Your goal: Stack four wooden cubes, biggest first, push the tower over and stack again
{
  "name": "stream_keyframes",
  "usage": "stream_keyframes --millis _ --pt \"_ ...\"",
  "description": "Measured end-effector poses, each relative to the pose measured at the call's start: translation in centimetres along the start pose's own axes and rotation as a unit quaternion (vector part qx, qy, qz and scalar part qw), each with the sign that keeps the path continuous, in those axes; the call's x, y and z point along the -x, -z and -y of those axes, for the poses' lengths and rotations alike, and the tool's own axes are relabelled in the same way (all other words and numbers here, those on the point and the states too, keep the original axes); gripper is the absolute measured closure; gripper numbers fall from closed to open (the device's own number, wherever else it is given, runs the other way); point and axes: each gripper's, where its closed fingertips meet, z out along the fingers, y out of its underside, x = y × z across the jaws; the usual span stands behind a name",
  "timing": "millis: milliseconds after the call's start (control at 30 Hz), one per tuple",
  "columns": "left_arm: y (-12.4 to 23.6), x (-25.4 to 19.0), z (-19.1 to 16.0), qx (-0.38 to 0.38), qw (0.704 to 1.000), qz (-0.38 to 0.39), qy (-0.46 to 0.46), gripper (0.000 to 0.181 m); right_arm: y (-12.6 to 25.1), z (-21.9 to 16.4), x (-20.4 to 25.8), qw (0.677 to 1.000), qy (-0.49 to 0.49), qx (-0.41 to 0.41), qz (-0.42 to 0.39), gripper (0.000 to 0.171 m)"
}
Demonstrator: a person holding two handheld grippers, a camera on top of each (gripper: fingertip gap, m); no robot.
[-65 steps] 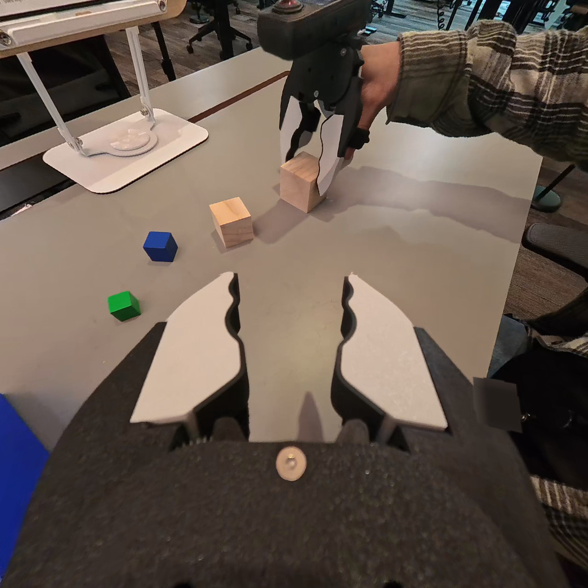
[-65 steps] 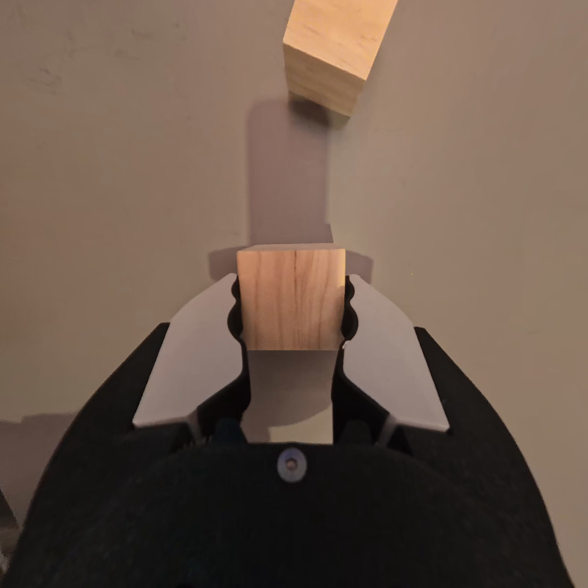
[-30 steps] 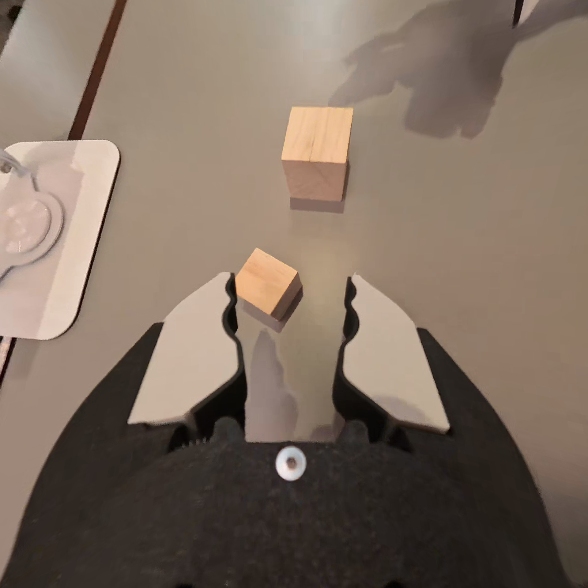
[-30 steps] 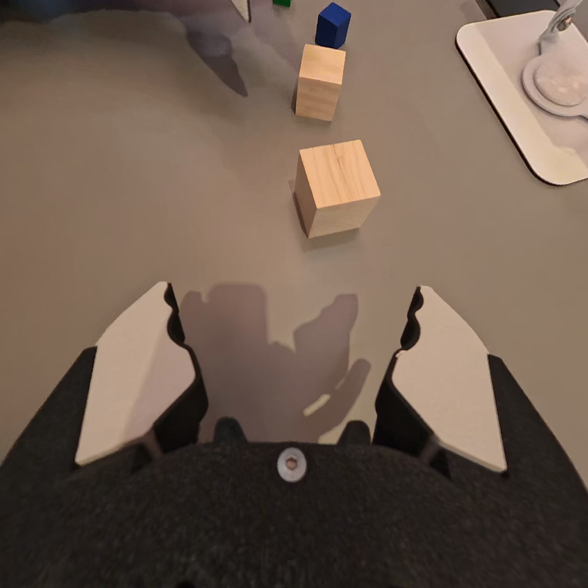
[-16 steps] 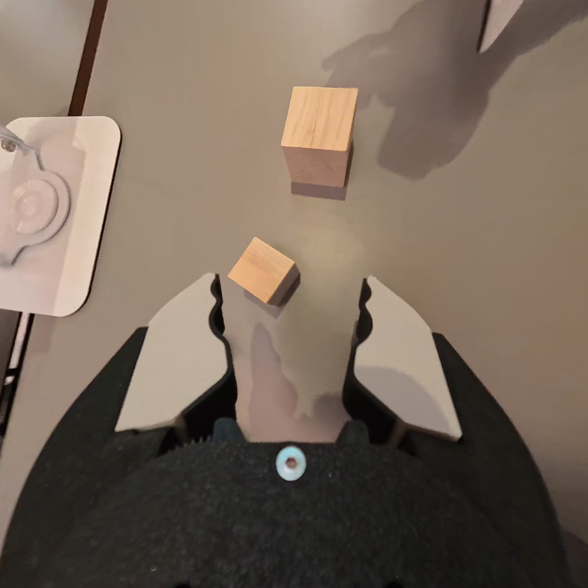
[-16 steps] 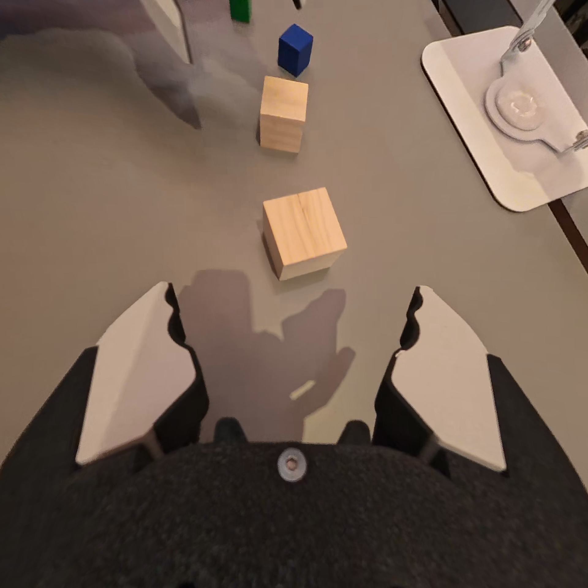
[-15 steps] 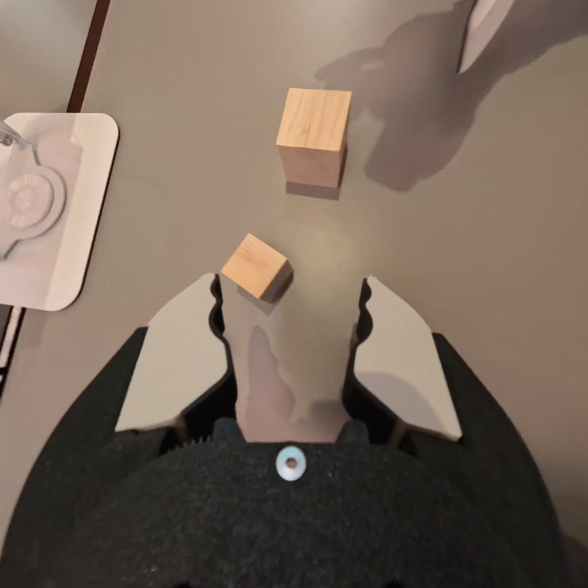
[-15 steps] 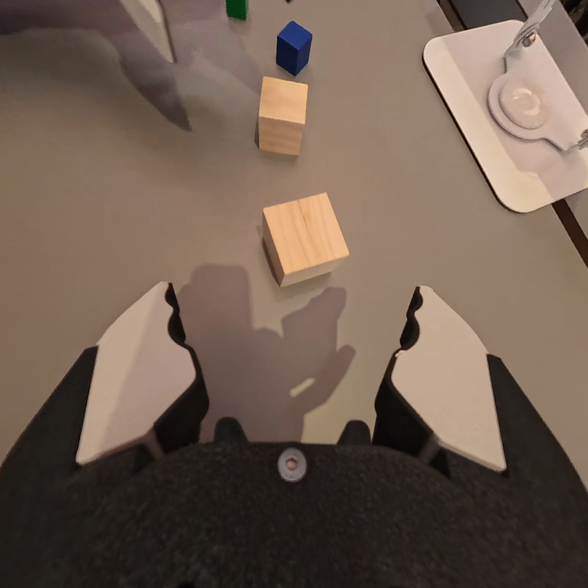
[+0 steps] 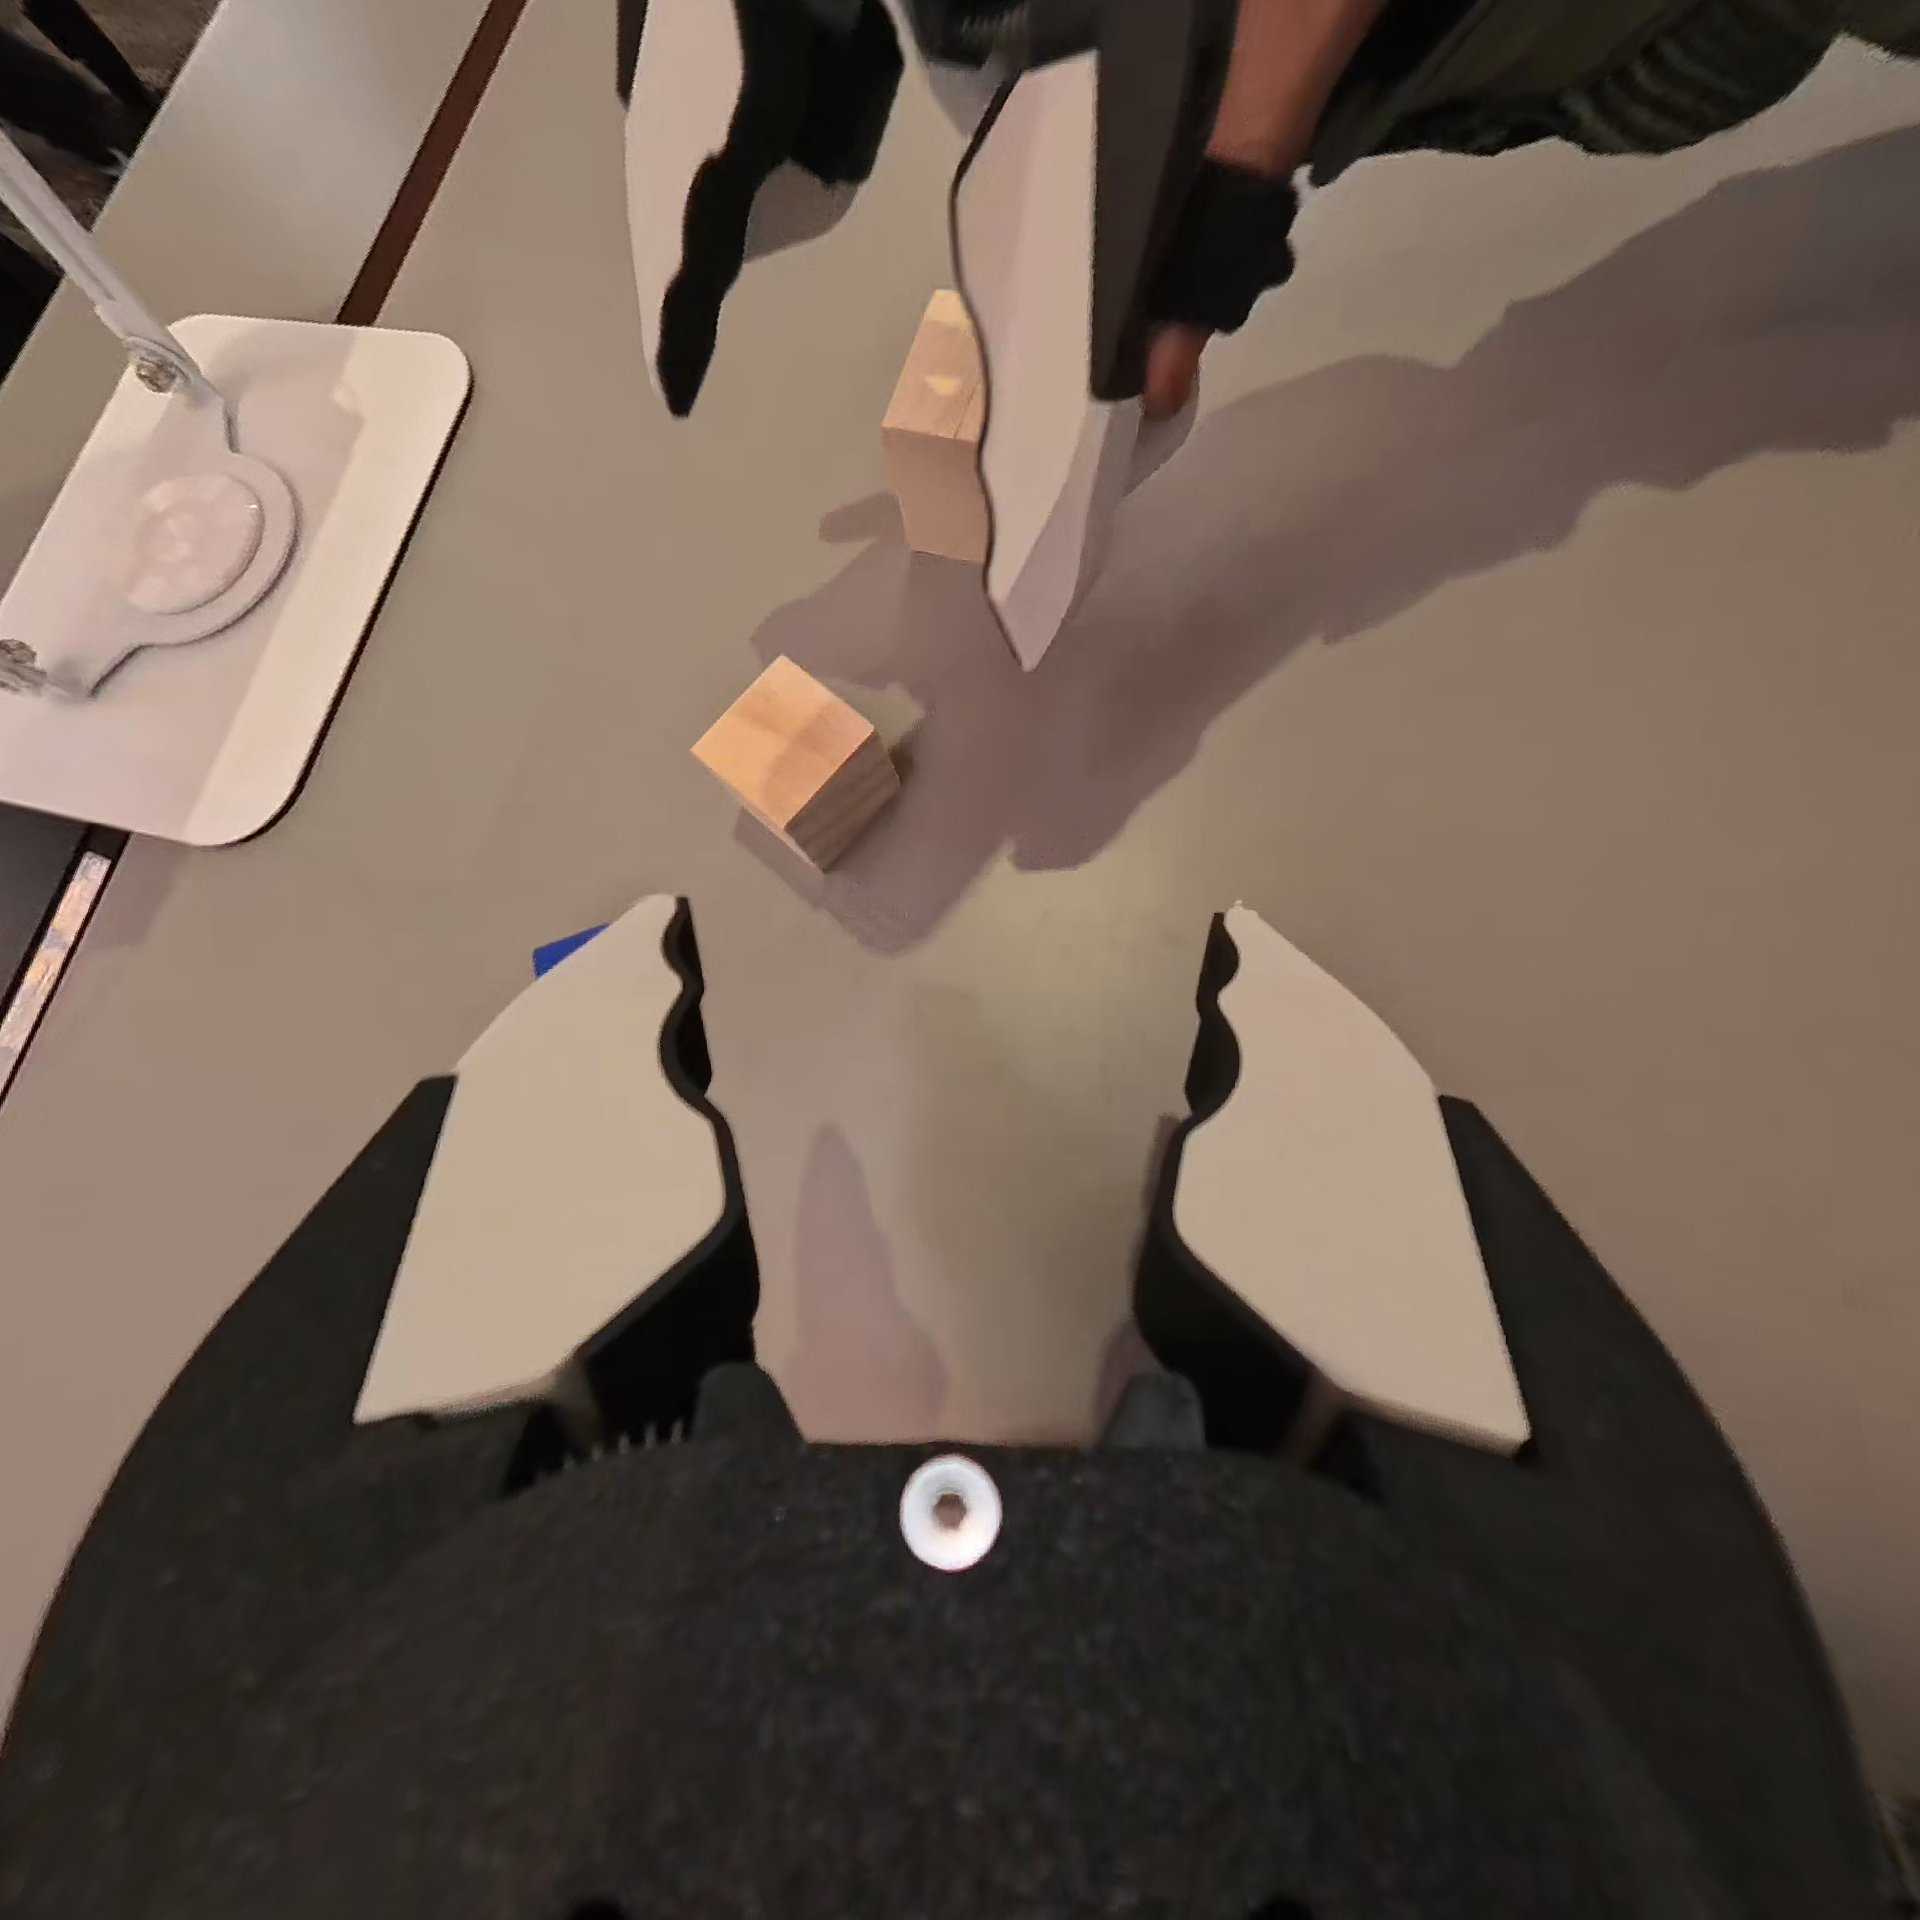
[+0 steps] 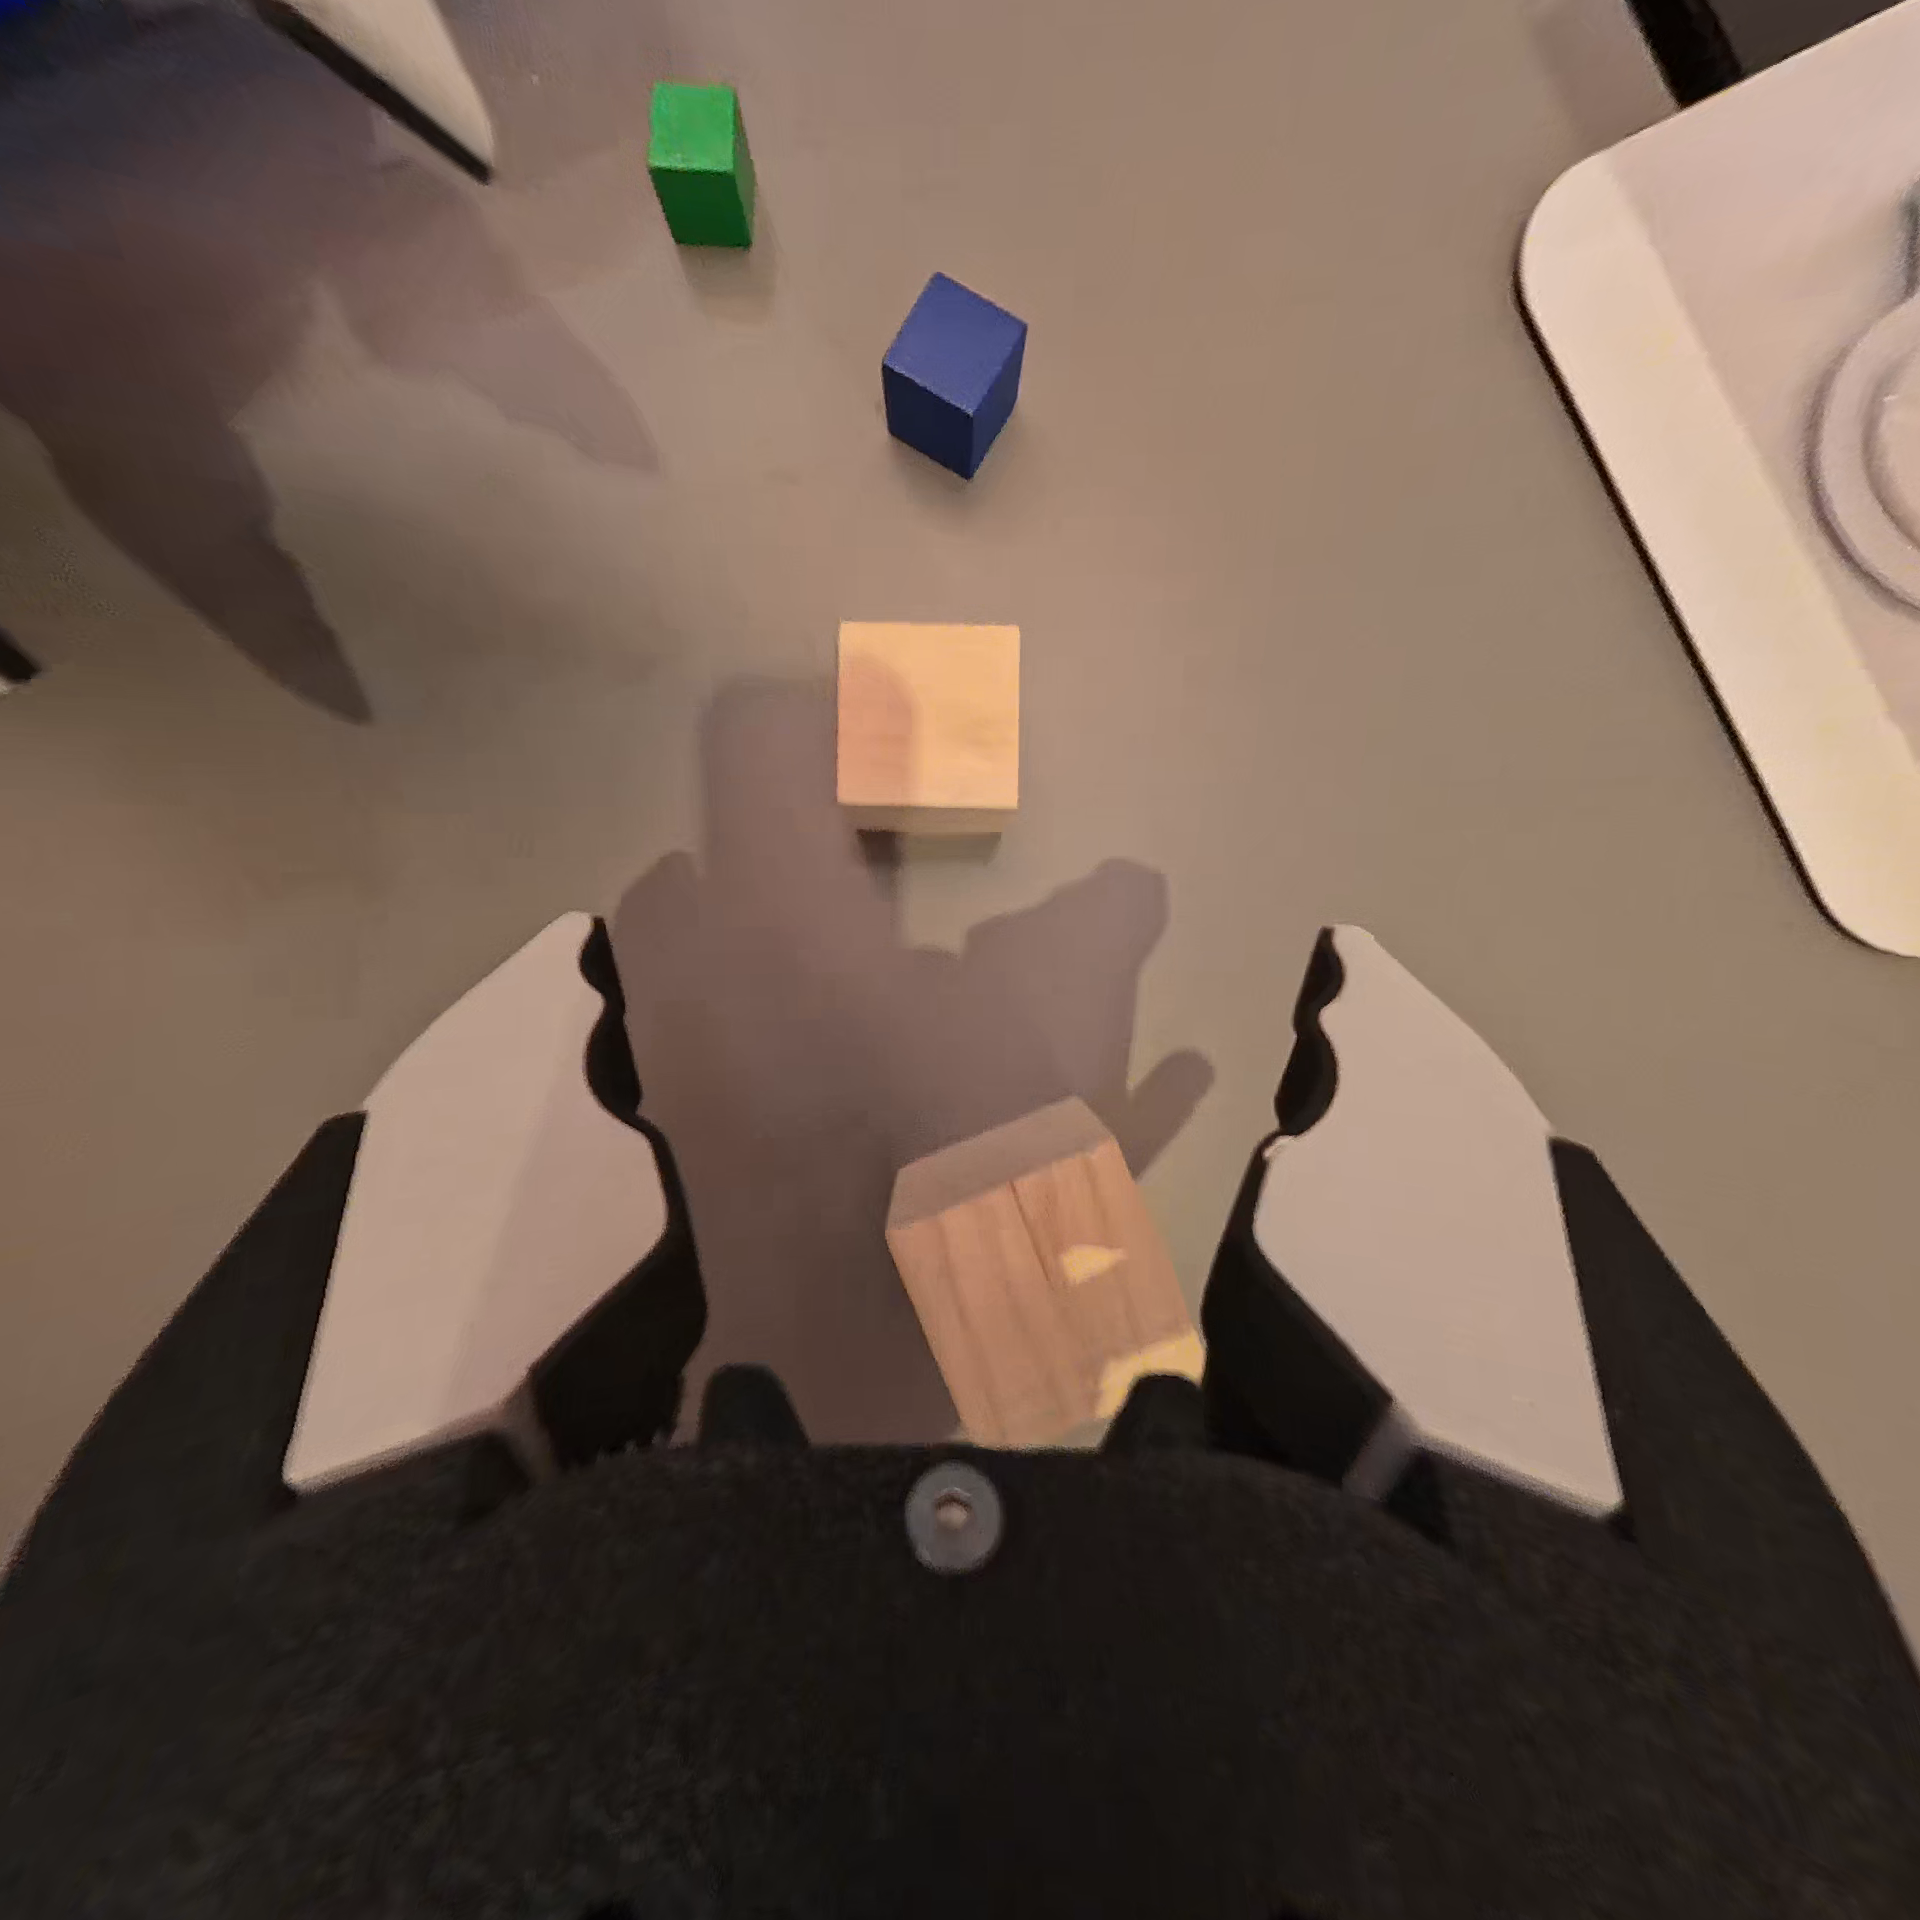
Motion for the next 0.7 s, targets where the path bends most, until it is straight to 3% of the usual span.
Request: stream_keyframes --millis 200,533,633,700 --pt "1.1 0.0 -0.6 0.007 1.0 0.019 0.01 0.09 -3.1 0.9 0.2 0.999 -0.011 0.051 0.011 0.061" --pt "2.4 -0.5 0.2 -0.012 0.999 0.036 0.024 0.087 -6.7 1.0 0.6 0.99 -0.015 0.138 0.037 0.099" --pt "3.5 -1.3 0.7 -0.037 0.998 0.043 0.038 0.088 -7.4 0.9 1.3 0.984 -0.023 0.159 0.074 0.126" --pt "4.5 -2.0 1.2 -0.06 0.996 0.049 0.048 0.09 -7.3 1.2 1.2 0.984 -0.021 0.159 0.082 0.126"
